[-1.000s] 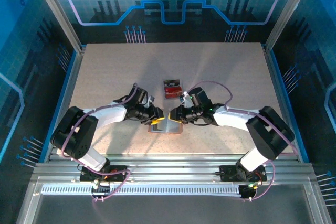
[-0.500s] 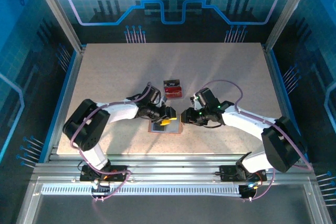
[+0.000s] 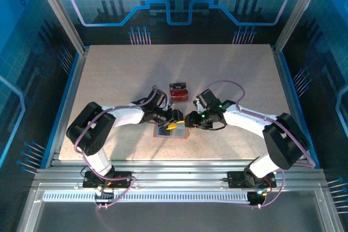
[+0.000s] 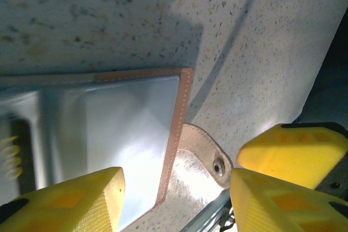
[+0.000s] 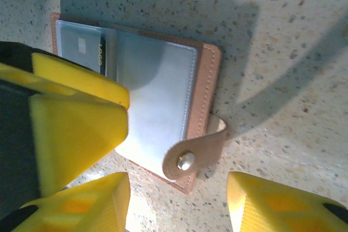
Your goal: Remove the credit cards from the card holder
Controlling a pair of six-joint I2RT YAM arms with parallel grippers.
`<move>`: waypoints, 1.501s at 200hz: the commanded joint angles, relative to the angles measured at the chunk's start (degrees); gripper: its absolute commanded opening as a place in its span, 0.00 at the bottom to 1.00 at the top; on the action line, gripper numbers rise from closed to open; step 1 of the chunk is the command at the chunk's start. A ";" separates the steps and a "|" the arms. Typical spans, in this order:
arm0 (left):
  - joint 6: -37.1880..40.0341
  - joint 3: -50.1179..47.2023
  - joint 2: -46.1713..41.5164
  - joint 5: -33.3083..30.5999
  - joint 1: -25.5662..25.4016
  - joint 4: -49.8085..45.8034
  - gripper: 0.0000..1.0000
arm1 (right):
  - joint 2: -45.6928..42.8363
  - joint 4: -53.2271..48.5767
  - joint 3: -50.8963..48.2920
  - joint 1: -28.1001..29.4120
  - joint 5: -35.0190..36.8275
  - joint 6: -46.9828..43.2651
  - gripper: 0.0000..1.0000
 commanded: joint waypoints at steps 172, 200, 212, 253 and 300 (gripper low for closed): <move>5.52 -5.58 -16.91 -0.53 6.15 -8.62 0.55 | 5.17 -8.88 6.14 2.01 9.41 -5.36 0.09; 5.41 -5.56 -16.93 -0.79 6.23 -8.25 0.55 | 4.65 -9.97 6.23 0.35 9.23 -7.74 0.05; 5.42 -5.22 -16.37 -0.80 6.27 -8.28 0.55 | 4.56 -10.08 6.23 -0.59 8.46 -9.06 0.04; 5.74 -5.11 -15.65 -1.33 6.24 -8.23 0.54 | 4.89 -9.42 6.25 -2.76 5.89 -12.24 0.03; 5.78 -6.28 -14.84 -1.64 6.23 -7.35 0.54 | 5.34 -8.35 5.32 -3.49 4.21 -13.30 0.10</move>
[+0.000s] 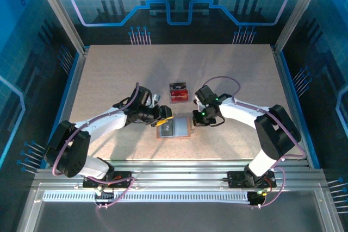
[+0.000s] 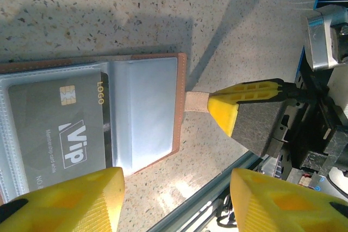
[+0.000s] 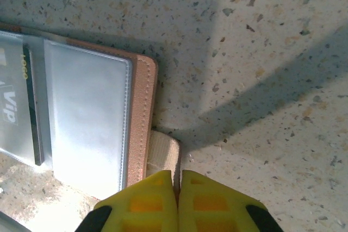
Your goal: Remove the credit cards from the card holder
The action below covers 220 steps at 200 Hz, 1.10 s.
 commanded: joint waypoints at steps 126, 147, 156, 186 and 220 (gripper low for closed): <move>3.51 -1.96 3.18 -2.17 0.33 -2.13 0.43 | -10.06 5.49 3.75 2.28 -8.33 9.65 0.27; 3.50 -1.05 4.29 -1.77 0.38 -1.99 0.37 | -6.29 12.64 2.74 2.80 -14.00 15.12 0.23; 3.41 -0.89 4.64 -1.89 0.31 -2.08 0.35 | -4.42 15.20 2.61 3.33 -15.79 16.21 0.22; 3.48 -0.89 5.87 -1.90 0.31 -1.57 0.28 | 0.09 17.47 3.51 5.36 -14.75 17.43 0.19; 3.85 -1.25 8.00 -1.18 0.32 -0.72 0.24 | 3.77 20.08 2.60 6.02 -14.82 18.81 0.17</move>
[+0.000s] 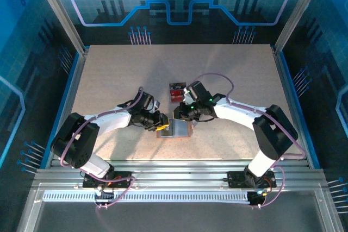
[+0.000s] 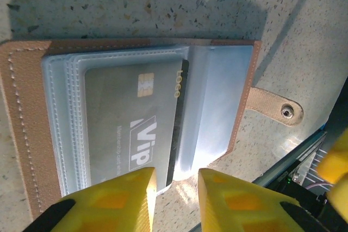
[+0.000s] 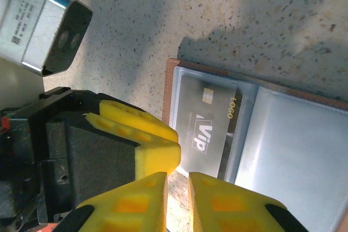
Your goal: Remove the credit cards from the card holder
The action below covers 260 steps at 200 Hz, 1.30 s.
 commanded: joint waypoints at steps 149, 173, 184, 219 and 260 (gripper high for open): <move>2.97 0.14 1.09 -1.45 0.28 -2.21 0.16 | 9.94 11.18 -3.70 2.03 -5.64 4.74 0.18; 3.39 -0.32 1.26 -2.17 0.28 -2.54 0.16 | 10.23 11.30 -3.85 2.10 -5.67 4.89 0.19; 3.46 -0.48 1.50 -2.20 0.29 -2.59 0.15 | 10.33 11.32 -3.75 2.10 -5.75 5.00 0.19; 3.67 -0.93 1.98 -2.15 0.35 -2.56 0.15 | 10.88 11.15 -3.21 2.06 -5.89 4.63 0.19; 3.68 -1.11 2.46 -2.15 0.27 -2.38 0.15 | 10.44 10.32 -3.05 2.04 -5.38 4.24 0.20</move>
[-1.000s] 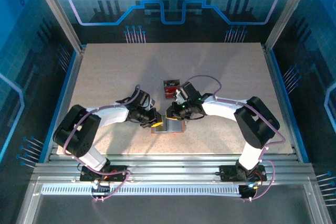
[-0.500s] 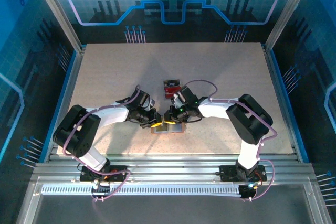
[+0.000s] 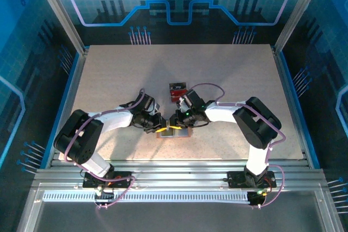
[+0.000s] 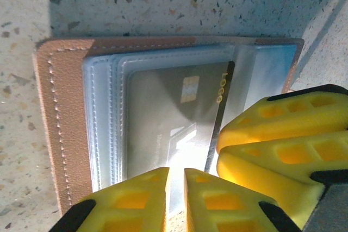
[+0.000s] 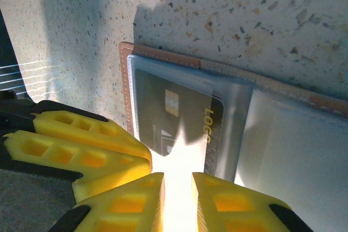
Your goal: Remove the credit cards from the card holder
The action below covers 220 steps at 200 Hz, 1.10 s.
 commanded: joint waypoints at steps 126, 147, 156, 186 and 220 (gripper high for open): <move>1.48 -0.72 0.66 0.02 0.23 -1.63 0.15 | 1.87 1.84 -0.77 0.19 -1.80 1.34 0.24; 1.57 -0.85 0.83 0.12 0.26 -1.46 0.15 | 1.75 0.96 -1.03 0.21 -0.95 1.34 0.24; 1.62 -0.89 0.96 0.08 0.25 -1.45 0.15 | 1.92 0.72 -1.06 0.14 -0.85 1.35 0.24; 1.73 -1.13 1.20 0.06 0.31 -1.28 0.15 | 1.70 -0.32 -1.08 0.16 -0.16 1.10 0.24; 1.83 -1.50 1.19 -0.81 0.30 -1.49 0.15 | 0.70 -2.09 -0.83 0.15 0.79 0.39 0.28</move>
